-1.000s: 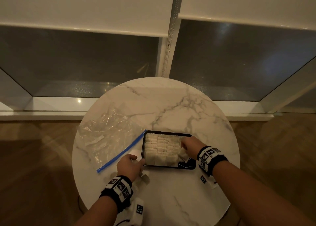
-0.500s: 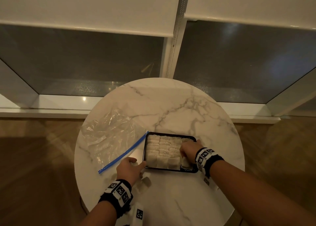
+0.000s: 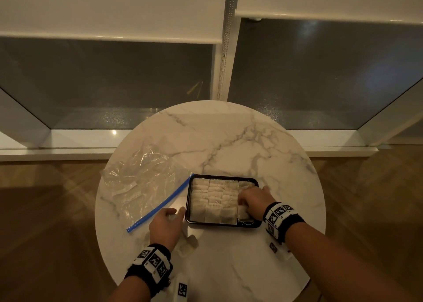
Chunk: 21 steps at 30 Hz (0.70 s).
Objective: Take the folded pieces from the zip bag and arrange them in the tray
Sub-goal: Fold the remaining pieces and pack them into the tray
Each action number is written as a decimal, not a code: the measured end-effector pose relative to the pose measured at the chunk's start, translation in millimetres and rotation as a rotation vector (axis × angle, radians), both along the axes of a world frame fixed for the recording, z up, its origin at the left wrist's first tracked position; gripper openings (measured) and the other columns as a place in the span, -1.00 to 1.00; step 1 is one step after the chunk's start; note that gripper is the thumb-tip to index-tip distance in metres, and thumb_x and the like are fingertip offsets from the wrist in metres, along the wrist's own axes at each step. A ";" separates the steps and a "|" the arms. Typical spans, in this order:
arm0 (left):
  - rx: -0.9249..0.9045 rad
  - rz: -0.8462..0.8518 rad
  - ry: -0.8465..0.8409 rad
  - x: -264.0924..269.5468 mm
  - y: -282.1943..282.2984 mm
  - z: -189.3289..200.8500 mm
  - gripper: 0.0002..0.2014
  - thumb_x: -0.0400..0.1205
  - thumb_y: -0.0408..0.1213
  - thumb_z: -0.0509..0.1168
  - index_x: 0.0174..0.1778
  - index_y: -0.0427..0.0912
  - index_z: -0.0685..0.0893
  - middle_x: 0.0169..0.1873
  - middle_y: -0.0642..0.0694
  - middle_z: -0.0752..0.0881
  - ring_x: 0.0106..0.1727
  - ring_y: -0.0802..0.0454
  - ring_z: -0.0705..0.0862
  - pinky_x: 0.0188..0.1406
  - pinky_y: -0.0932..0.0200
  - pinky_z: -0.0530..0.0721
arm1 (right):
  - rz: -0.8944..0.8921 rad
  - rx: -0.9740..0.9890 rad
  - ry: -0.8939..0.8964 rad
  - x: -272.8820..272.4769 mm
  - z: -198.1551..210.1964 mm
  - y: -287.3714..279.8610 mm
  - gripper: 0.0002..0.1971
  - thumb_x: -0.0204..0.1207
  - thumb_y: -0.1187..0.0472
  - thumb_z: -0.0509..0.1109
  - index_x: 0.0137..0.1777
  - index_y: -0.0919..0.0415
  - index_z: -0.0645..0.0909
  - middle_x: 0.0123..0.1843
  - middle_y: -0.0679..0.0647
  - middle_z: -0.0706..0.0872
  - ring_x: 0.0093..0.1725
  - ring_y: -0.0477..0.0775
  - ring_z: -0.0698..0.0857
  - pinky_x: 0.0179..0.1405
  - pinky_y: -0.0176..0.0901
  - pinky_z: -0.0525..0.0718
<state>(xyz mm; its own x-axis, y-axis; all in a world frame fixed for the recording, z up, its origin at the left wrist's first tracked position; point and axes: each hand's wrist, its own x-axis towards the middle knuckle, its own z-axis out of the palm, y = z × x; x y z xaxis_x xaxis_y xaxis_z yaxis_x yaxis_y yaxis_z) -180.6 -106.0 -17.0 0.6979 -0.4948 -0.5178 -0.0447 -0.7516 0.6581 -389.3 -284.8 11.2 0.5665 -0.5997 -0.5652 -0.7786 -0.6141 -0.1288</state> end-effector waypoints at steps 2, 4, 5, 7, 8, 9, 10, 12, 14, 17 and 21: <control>-0.090 0.044 0.029 -0.1 1.2 5.7 -0.79 0.73 0.02 0.26 0.13 -0.02 0.63 0.09 -0.09 0.74 0.11 -0.06 0.71 0.27 -0.12 0.69 | -0.090 -0.001 -0.111 -6.8 -0.6 0.6 -0.68 0.47 0.33 0.35 0.07 -0.12 0.68 0.37 -0.09 0.62 0.40 0.06 0.51 0.39 0.15 0.43; -0.175 0.059 0.045 0.3 4.2 11.6 -0.87 0.79 -0.18 0.17 0.11 -0.02 0.63 0.12 -0.08 0.71 0.18 -0.05 0.66 0.28 -0.02 0.61 | -0.179 -0.038 -0.235 -14.1 -1.7 4.3 -0.65 0.44 0.33 0.33 0.10 -0.12 0.68 0.37 -0.09 0.60 0.34 0.04 0.52 0.31 0.06 0.55; -0.209 0.048 0.048 0.1 6.0 14.4 -0.82 0.79 -0.26 0.13 0.12 -0.02 0.64 0.14 -0.04 0.69 0.20 -0.01 0.64 0.26 0.04 0.56 | -0.226 -0.048 -0.285 -17.6 -2.7 8.0 -0.64 0.42 0.33 0.31 0.10 -0.10 0.69 0.31 -0.09 0.62 0.27 0.03 0.53 0.27 0.02 0.58; -0.269 0.036 0.074 -2.2 8.5 21.8 -0.73 0.78 -0.38 0.09 0.17 -0.05 0.68 0.15 0.04 0.67 0.16 0.15 0.60 0.22 0.16 0.49 | -0.318 -0.034 -0.379 -21.1 -4.8 19.1 -0.67 0.43 0.32 0.30 0.07 -0.08 0.70 0.19 -0.11 0.64 0.19 0.00 0.56 0.21 -0.05 0.62; -0.298 0.037 0.090 -3.6 9.6 25.5 -0.71 0.77 -0.41 0.09 0.19 -0.07 0.69 0.15 0.06 0.67 0.13 0.22 0.59 0.18 0.21 0.49 | -0.352 -0.018 -0.430 -21.3 -6.4 25.9 -0.71 0.44 0.29 0.31 0.04 -0.09 0.70 0.14 -0.11 0.66 0.16 -0.01 0.59 0.17 -0.06 0.64; -0.326 0.043 0.106 -4.4 10.0 27.5 -0.70 0.77 -0.42 0.11 0.20 -0.07 0.71 0.16 0.07 0.68 0.12 0.25 0.60 0.14 0.23 0.51 | -0.374 0.002 -0.475 -20.4 -8.4 32.4 -0.75 0.46 0.26 0.33 0.02 -0.10 0.71 0.08 -0.12 0.67 0.12 -0.02 0.61 0.13 -0.08 0.67; -0.355 0.054 0.130 -5.2 9.8 28.7 -0.71 0.76 -0.41 0.14 0.18 -0.04 0.72 0.16 0.07 0.70 0.14 0.22 0.62 0.14 0.21 0.55 | -0.386 0.030 -0.509 -18.1 -9.0 39.2 -0.79 0.49 0.22 0.36 0.01 -0.11 0.71 0.04 -0.13 0.68 0.07 -0.06 0.62 0.08 -0.14 0.68; -0.406 0.063 0.199 -6.2 7.9 29.9 -0.71 0.74 -0.40 0.22 0.18 0.07 0.71 0.19 0.04 0.70 0.22 0.06 0.66 0.21 0.07 0.66 | -0.407 0.110 -0.565 -11.4 -8.3 51.3 -0.85 0.57 0.18 0.38 0.00 -0.12 0.70 -0.01 -0.16 0.68 -0.01 -0.18 0.62 -0.02 -0.38 0.59; -0.445 0.053 0.265 -7.7 4.4 33.3 -0.64 0.71 -0.46 0.26 0.25 0.13 0.65 0.22 0.00 0.67 0.22 -0.02 0.69 0.20 0.00 0.72 | -0.459 0.220 -0.643 0.3 -2.4 61.9 -0.88 0.63 0.15 0.36 -0.01 -0.11 0.69 0.00 -0.19 0.71 -0.02 -0.23 0.64 -0.05 -0.45 0.55; -0.487 0.045 0.296 -9.5 -0.8 36.5 -0.52 0.66 -0.52 0.31 0.31 0.18 0.58 0.21 -0.04 0.70 0.18 -0.06 0.75 0.23 -0.13 0.75 | -0.573 0.385 -0.760 22.7 5.5 75.0 -0.86 0.65 0.02 0.35 0.10 -0.04 0.72 0.02 -0.15 0.75 0.00 -0.19 0.69 0.07 -0.30 0.67; -0.537 0.013 0.333 -15.0 -6.6 39.7 -0.53 0.64 -0.50 0.39 0.35 0.09 0.56 0.13 -0.14 0.77 0.11 -0.09 0.80 0.16 -0.13 0.79 | -0.630 0.451 -0.884 47.6 12.3 82.9 -0.83 0.59 -0.01 0.42 0.08 0.01 0.75 -0.03 -0.10 0.79 -0.04 -0.17 0.72 0.06 -0.21 0.73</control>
<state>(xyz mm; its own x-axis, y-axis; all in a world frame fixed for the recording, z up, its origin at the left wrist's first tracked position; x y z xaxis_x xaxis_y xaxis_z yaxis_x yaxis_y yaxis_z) -195.5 -112.6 22.7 0.5499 -0.7384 -0.3904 0.2348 -0.3119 0.9207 -341.7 -201.9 23.5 0.5431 -0.7602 -0.3565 -0.4591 0.0866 -0.8842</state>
